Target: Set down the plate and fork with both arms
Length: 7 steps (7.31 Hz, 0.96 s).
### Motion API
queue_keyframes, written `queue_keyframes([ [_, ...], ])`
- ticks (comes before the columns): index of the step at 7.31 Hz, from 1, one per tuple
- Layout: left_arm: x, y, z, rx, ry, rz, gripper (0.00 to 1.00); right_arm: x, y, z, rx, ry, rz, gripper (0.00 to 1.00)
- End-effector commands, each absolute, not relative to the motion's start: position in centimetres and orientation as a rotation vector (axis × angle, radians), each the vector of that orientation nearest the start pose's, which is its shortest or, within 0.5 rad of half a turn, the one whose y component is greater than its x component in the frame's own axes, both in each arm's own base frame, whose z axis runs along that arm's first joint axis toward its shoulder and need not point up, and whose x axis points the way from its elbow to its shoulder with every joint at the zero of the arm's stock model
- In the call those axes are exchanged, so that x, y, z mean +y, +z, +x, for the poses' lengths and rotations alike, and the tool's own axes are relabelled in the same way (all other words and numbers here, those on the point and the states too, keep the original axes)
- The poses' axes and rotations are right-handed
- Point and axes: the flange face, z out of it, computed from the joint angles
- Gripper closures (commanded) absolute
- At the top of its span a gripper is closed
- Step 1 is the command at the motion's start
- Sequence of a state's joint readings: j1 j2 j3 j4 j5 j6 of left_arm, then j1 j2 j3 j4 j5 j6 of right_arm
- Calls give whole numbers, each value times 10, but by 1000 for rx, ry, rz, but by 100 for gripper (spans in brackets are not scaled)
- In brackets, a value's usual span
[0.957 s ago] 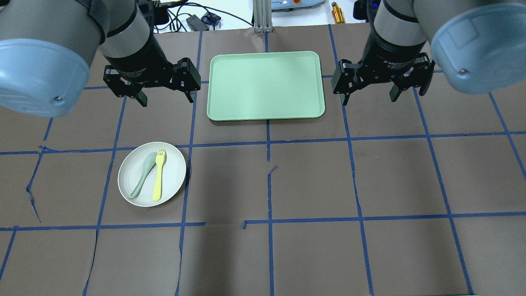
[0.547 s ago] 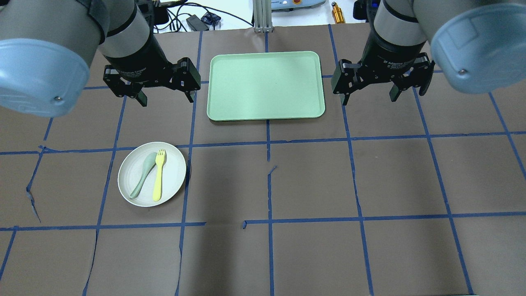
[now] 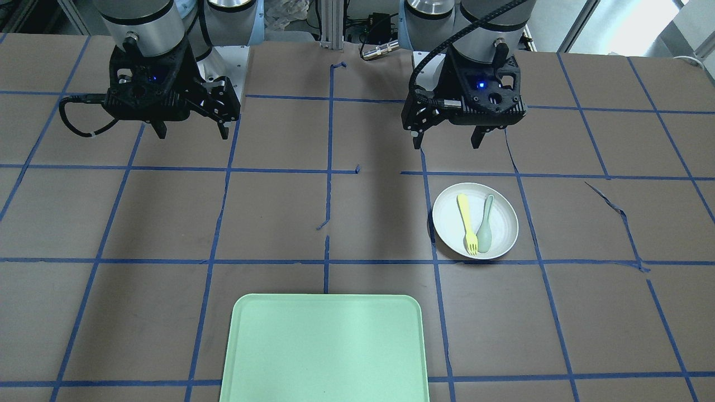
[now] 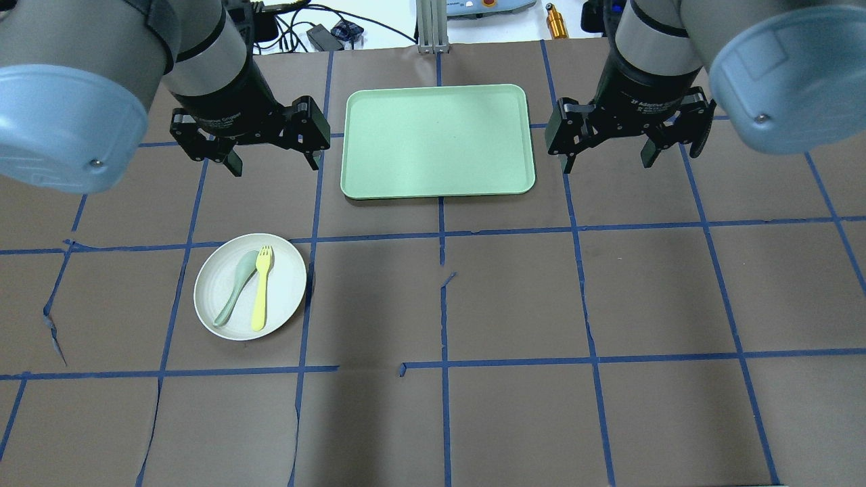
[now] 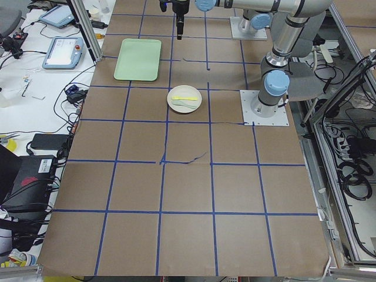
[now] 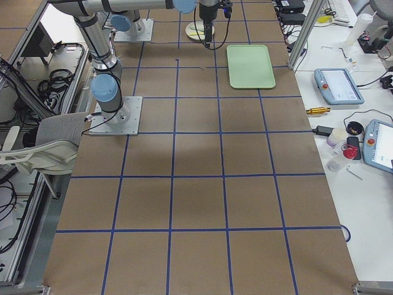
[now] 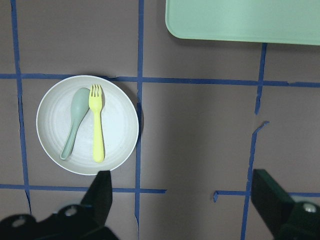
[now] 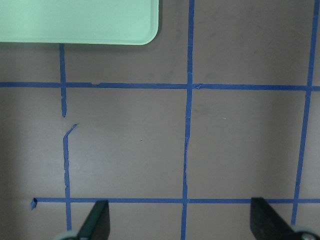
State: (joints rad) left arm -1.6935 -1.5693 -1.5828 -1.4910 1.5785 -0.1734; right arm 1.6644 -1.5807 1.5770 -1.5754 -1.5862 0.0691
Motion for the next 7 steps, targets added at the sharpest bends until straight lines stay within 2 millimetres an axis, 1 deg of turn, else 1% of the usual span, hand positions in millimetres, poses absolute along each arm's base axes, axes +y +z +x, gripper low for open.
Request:
queue_keyframes([
  [1, -478, 491, -192, 3141, -109, -80, 0, -474, 491, 177, 3156, -16, -39, 0],
  [3, -478, 491, -192, 3141, -109, -80, 0, -474, 491, 177, 3156, -16, -39, 0],
  [4, -478, 485, -193, 3140, -95, -63, 0, -474, 491, 177, 3157, -17, -39, 0],
  [5, -484, 482, -183, 3141, -92, -63, 0, -474, 491, 177, 3157, -17, -39, 0],
  [6, -502, 465, -141, 3139, -44, -118, 0, -474, 490, 177, 3159, -17, -39, 0],
  [7, -508, 443, -86, 3140, -5, -163, 0, -474, 491, 177, 3157, -17, -36, 0],
])
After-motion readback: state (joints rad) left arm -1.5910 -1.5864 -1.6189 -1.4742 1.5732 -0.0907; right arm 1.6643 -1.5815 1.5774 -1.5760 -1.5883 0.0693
